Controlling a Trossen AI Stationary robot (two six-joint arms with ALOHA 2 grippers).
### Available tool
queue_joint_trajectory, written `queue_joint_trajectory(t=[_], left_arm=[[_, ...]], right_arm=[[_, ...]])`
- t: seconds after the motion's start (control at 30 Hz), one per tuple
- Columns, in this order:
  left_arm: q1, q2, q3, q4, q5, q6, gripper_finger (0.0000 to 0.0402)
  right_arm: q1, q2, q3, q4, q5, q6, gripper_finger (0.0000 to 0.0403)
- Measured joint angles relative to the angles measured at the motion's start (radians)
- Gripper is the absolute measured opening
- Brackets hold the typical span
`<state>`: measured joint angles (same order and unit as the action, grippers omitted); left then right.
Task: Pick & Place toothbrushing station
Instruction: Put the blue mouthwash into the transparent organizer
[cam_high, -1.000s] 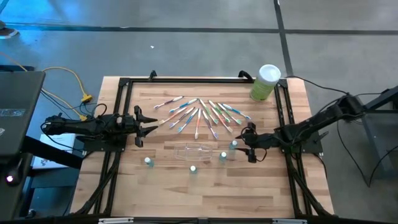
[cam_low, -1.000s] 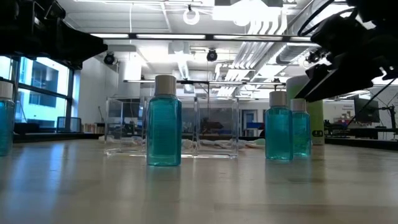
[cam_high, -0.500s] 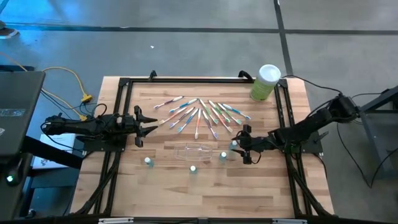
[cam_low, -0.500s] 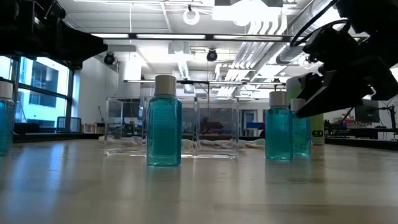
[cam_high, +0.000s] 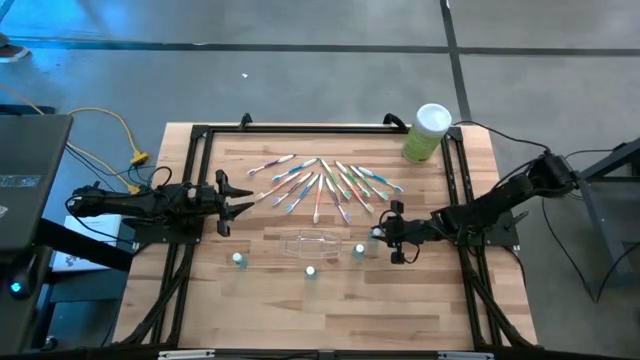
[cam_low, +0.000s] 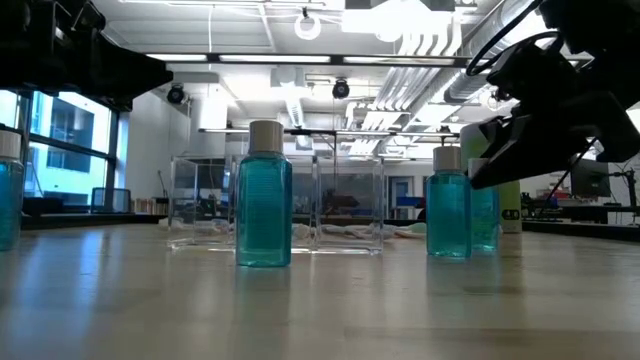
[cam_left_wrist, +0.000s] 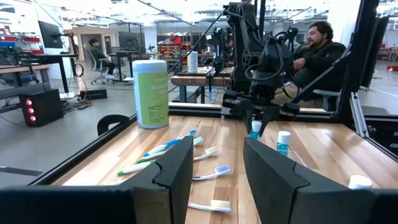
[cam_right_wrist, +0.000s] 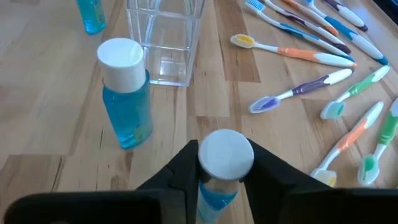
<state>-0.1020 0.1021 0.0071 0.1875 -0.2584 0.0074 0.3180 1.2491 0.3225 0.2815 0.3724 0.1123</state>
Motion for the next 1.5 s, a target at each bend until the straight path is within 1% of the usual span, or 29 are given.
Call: queue_joint_trajectory(t=[0.17, 0.27, 0.37, 0.47, 0.53, 0.6, 0.7, 0.83, 0.97, 1.03, 1.17, 1.27, 1.37, 1.5], left_arm=[[0.000, 0.000, 0.000, 0.000, 0.000, 0.022, 0.0138], [0.000, 0.000, 0.000, 0.000, 0.000, 0.022, 0.0138], [0.000, 0.000, 0.000, 0.000, 0.000, 0.021, 0.0138], [0.000, 0.000, 0.000, 0.000, 0.000, 0.021, 0.0138], [0.000, 0.000, 0.000, 0.000, 0.000, 0.021, 0.0138], [0.000, 0.000, 0.000, 0.000, 0.000, 0.021, 0.0138], [0.000, 0.000, 0.000, 0.000, 0.000, 0.020, 0.0138], [0.000, 0.000, 0.000, 0.000, 0.000, 0.018, 0.0138], [0.000, 0.000, 0.000, 0.000, 0.000, 0.018, 0.0138], [0.000, 0.000, 0.000, 0.000, 0.000, 0.018, 0.0138], [0.000, 0.000, 0.000, 0.000, 0.000, 0.018, 0.0138], [0.000, 0.000, 0.000, 0.000, 0.000, 0.015, 0.0138], [0.000, 0.000, 0.000, 0.000, 0.000, 0.006, 0.0138], [0.000, 0.000, 0.000, 0.000, 0.000, 0.000, 0.0138]], right_arm=[[0.000, -0.001, 0.002, -0.002, -0.004, -0.013, 0.0086], [0.003, -0.022, 0.030, -0.019, -0.003, -0.054, 0.0086], [0.005, -0.063, 0.102, -0.074, 0.016, -0.114, 0.0086], [0.005, -0.097, 0.189, -0.212, 0.078, -0.165, 0.0086], [0.000, -0.104, 0.247, -0.264, 0.108, -0.192, 0.0086], [-0.014, -0.104, 0.290, -0.269, 0.101, -0.221, 0.0086], [-0.054, -0.086, 0.345, -0.246, 0.014, -0.245, 0.0086], [-0.099, -0.020, 0.394, -0.146, -0.155, -0.249, 0.0086], [-0.130, 0.083, 0.445, -0.052, -0.295, -0.295, 0.0086], [-0.134, 0.151, 0.477, -0.013, -0.343, -0.310, 0.0086], [-0.137, 0.289, 0.556, 0.059, -0.355, -0.355, 0.0086], [-0.137, 0.386, 0.621, 0.057, -0.346, -0.361, 0.0086], [-0.137, 0.448, 0.662, 0.039, -0.314, -0.350, 0.0086], [-0.144, 0.509, 0.692, 0.047, -0.319, -0.306, 0.0086]])
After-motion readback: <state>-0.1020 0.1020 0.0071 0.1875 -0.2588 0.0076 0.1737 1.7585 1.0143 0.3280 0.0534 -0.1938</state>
